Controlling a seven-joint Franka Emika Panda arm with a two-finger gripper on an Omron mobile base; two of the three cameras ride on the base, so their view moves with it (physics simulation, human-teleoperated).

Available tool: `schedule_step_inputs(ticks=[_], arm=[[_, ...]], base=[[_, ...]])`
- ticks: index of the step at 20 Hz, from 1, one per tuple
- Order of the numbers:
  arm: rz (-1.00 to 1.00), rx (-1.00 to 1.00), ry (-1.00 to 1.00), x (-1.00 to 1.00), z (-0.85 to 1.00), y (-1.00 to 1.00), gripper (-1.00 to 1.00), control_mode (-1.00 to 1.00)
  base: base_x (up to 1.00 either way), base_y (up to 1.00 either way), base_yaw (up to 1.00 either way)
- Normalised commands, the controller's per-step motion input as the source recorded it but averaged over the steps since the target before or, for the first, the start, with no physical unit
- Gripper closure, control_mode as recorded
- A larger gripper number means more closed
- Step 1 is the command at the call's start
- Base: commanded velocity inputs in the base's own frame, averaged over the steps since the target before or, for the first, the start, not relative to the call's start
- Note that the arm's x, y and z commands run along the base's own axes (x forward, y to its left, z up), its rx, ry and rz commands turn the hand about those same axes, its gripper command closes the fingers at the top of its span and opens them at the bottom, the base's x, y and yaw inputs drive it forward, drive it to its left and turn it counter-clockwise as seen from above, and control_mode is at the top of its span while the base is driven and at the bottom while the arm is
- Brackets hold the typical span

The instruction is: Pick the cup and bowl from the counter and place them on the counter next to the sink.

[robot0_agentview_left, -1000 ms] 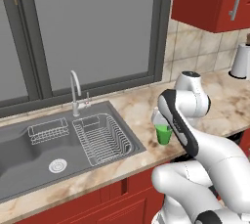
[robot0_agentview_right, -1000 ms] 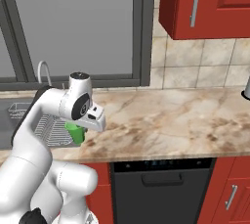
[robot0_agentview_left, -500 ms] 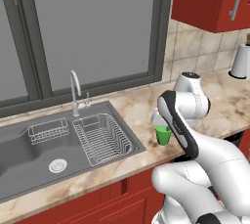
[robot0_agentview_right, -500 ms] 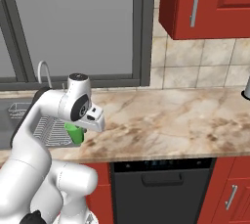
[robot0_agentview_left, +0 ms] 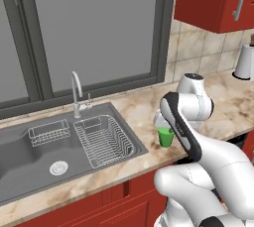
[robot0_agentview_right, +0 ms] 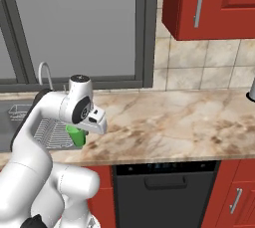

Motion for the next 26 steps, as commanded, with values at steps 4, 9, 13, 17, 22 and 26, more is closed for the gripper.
schedule_step_inputs(ticks=[4, 9, 13, 17, 22, 26], arm=[[0.0, 0.0, 0.0, 0.0, 0.0, 0.0, 1.0, 1.0], [0.0, 0.0, 0.0, 0.0, 0.0, 0.0, 1.0, 1.0], [0.0, 0.0, 0.0, 0.0, 0.0, 0.0, 1.0, 1.0], [0.0, 0.0, 0.0, 0.0, 0.0, 0.0, 1.0, -1.0], [0.0, 0.0, 0.0, 0.02, 0.0, 0.0, 1.0, -1.0], [0.0, 0.0, 0.03, 0.37, 0.0, 0.0, 1.0, -1.0]], base=[[0.0, 0.0, 0.0], [0.23, 0.13, 0.0], [0.49, 0.08, 0.0], [0.0, 0.0, 0.0], [0.0, 0.0, 0.0], [0.0, 0.0, 0.0]])
